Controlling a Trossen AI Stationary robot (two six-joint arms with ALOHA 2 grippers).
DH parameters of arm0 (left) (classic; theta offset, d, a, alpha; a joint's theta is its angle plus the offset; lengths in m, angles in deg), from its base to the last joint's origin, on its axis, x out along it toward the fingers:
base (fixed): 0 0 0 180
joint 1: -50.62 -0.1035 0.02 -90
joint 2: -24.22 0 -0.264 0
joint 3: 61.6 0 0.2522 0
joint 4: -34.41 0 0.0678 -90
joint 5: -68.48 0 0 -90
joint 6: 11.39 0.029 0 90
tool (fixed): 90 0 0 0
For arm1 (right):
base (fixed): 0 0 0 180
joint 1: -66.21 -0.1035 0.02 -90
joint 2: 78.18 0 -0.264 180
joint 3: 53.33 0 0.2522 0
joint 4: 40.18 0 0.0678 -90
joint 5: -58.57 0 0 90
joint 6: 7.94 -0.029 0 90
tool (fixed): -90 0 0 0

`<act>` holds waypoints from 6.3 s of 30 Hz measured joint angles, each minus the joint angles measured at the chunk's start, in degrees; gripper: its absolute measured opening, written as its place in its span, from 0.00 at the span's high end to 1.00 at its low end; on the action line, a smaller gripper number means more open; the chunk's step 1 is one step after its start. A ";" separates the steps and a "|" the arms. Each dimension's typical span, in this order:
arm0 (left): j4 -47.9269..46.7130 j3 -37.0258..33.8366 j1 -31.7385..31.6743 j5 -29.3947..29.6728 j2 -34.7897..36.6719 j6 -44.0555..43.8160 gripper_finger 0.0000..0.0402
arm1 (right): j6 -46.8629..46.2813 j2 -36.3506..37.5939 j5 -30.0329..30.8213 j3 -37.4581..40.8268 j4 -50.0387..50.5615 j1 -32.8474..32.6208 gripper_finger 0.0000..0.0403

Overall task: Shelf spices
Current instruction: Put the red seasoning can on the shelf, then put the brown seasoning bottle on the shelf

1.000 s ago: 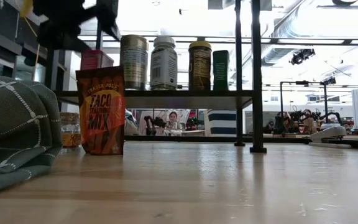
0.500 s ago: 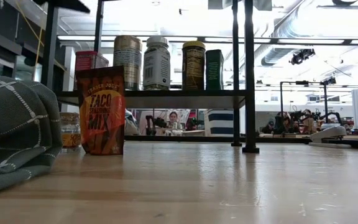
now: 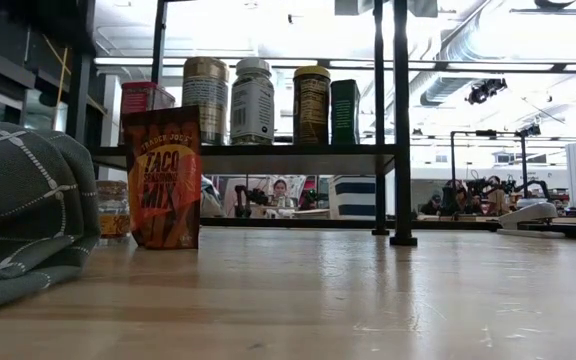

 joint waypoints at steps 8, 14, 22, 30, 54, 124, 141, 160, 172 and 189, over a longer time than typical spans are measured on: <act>5.65 -7.32 -6.29 3.23 -5.69 -8.87 1.00 | -4.56 0.64 0.75 0.00 2.21 -2.02 0.20; 3.21 -6.47 -11.04 8.04 -7.25 -7.69 1.00 | -4.61 0.64 -0.36 0.00 2.06 -2.02 0.23; 8.13 -6.45 -15.98 12.60 -7.33 -6.58 1.00 | -2.18 0.64 -0.95 0.00 2.05 -1.87 0.23; 11.93 -4.84 -15.63 12.31 -6.99 -1.06 1.00 | 1.12 0.64 -1.06 0.00 2.44 -1.85 0.23; 23.30 5.35 -3.25 -25.21 7.95 55.12 0.44 | 1.84 0.64 -8.24 0.00 7.87 -5.19 0.23; 58.32 -20.81 -22.97 -39.73 -2.59 91.47 0.18 | -25.50 -1.30 -2.64 0.02 16.39 -12.67 0.23; 52.63 -16.79 -18.98 -36.77 -1.88 81.97 0.59 | -25.24 -1.30 -2.64 0.02 16.42 -12.67 0.23; 20.23 -8.97 -17.86 -8.43 13.68 35.74 0.59 | -25.00 -1.30 -0.01 0.02 16.42 -12.60 0.23; 26.23 -8.99 -28.76 -15.15 13.71 45.69 0.59 | -25.01 -1.30 -0.01 0.02 16.42 -12.58 0.23; 31.11 -9.01 -34.62 -5.90 12.98 39.42 0.59 | -25.04 -1.28 0.16 0.02 16.30 -12.34 0.23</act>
